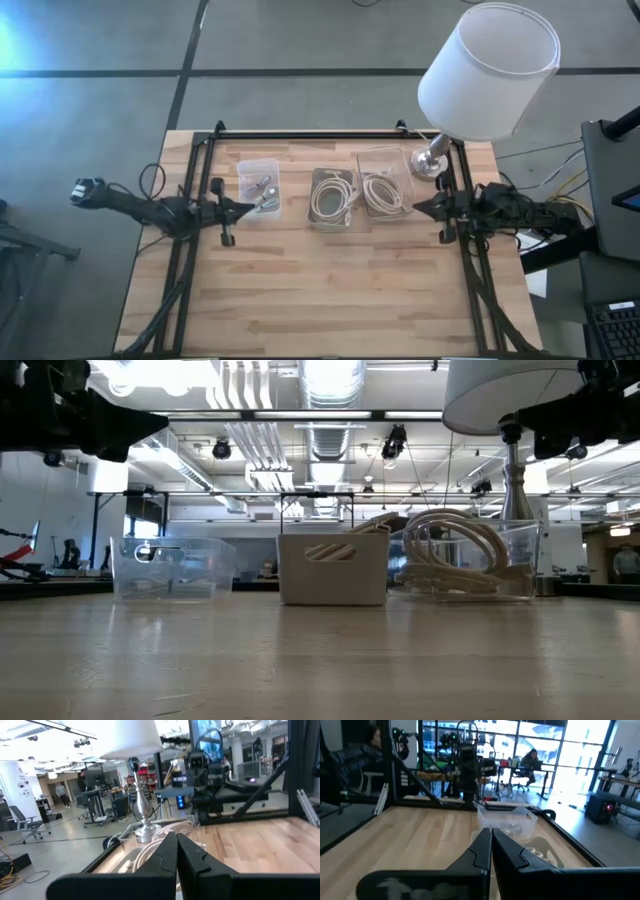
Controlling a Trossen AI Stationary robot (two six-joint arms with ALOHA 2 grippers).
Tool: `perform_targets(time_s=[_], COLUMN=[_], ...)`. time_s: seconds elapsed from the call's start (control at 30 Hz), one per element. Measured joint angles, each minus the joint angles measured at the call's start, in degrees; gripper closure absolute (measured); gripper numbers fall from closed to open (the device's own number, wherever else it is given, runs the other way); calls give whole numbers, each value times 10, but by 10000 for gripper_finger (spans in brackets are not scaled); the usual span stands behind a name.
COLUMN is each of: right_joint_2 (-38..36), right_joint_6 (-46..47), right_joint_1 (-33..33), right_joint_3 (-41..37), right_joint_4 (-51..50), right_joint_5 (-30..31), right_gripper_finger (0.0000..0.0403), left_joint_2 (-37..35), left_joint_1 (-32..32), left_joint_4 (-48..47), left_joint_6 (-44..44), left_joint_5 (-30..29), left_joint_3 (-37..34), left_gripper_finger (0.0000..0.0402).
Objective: Pick & Place USB Port
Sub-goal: Return to Home Position
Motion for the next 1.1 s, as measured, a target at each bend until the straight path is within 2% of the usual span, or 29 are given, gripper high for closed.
perform_targets(time_s=[0.5,0.8,0.97,1.1], right_joint_2=[0,0,1,1], right_joint_6=[-6,-1,8,-35], right_joint_1=[-4,-8,-8,-9], right_joint_3=[-36,-46,-79,-90], right_joint_4=[-1,2,62,93], right_joint_5=[5,22,17,26], right_gripper_finger=[394,394,394,394], left_joint_2=[-161,-161,-161,-159], left_joint_1=[3,4,4,3], left_joint_4=[-185,-203,-205,-205], left_joint_6=[-20,-28,-28,-14], left_joint_5=[-4,-8,-8,-8], left_joint_3=[-1,-1,-1,-2], left_gripper_finger=[401,401,398,395])
